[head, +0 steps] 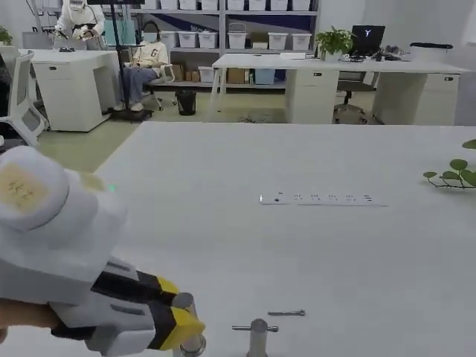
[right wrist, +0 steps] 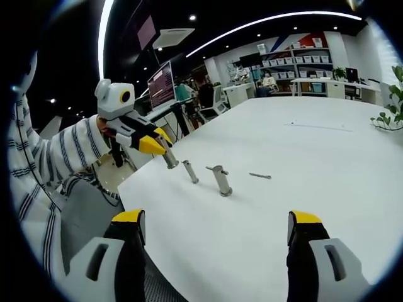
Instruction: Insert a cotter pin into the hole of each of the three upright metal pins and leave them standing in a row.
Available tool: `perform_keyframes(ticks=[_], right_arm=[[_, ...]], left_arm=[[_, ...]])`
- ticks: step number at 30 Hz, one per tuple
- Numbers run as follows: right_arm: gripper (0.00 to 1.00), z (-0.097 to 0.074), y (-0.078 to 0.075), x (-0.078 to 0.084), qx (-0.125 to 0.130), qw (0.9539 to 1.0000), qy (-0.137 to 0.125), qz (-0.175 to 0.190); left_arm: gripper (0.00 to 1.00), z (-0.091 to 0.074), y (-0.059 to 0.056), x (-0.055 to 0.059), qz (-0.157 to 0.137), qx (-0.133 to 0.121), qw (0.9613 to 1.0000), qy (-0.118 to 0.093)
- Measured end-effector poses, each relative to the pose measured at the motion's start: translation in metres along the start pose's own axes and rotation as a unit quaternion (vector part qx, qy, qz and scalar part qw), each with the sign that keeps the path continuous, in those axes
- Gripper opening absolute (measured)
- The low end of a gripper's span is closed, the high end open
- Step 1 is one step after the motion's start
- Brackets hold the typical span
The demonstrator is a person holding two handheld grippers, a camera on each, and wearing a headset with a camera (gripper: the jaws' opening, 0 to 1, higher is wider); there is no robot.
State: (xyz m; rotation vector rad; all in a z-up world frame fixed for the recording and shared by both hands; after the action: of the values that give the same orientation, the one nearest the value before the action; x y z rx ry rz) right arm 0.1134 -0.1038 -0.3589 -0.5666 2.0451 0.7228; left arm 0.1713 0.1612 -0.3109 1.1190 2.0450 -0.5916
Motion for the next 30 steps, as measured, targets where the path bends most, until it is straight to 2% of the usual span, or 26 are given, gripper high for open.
perform_keyframes(ticks=[4, 6, 10, 13, 16, 23, 30], right_arm=[[0.92, 0.0, 0.002, 0.0, -0.003, 1.0, 0.003, -0.005], [0.92, -0.001, 0.003, -0.001, -0.004, 1.0, 0.003, -0.008], [0.93, 0.0, 0.004, -0.002, -0.003, 0.9999, 0.002, -0.012], [0.93, 0.0, 0.007, -0.003, -0.007, 0.9999, -0.003, -0.012], [0.93, 0.0, 0.008, -0.003, -0.009, 0.9999, -0.003, -0.01], [0.93, 0.003, 0.011, -0.001, -0.017, 0.9998, -0.002, -0.005], [0.92, 0.004, 0.01, -0.002, -0.018, 0.9998, 0.0, -0.001]], left_arm=[[0.09, 0.002, -0.007, 0.007, 0.004, 0.008, 1.0, 0.001], [0.09, 0.005, -0.011, 0.012, 0.019, 0.016, 0.9997, 0.0], [0.09, 0.014, -0.017, 0.022, 0.023, 0.025, 0.9994, 0.004], [0.09, 0.02, -0.021, 0.028, 0.02, 0.028, 0.9994, 0.005], [0.09, 0.027, -0.026, 0.033, 0.024, 0.024, 0.9993, 0.015], [0.09, 0.039, -0.035, 0.036, 0.043, 0.028, 0.9985, 0.019], [0.09, 0.05, -0.034, 0.041, 0.048, 0.023, 0.9982, 0.028]])
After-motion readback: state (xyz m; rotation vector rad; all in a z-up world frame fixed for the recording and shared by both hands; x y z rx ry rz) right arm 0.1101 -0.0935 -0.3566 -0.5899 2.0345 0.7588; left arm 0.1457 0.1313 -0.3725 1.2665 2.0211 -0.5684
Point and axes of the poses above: the centre of the closed fingertips' face, and the gripper's own axes: z roughly forward along the fingers, y roughly to its left, x roughly out of its underside, the point moved 9 cm from there along -z, roughly backward along the fingers, and after that the axes turned 1 degree about -y, right-handed, at the moved point
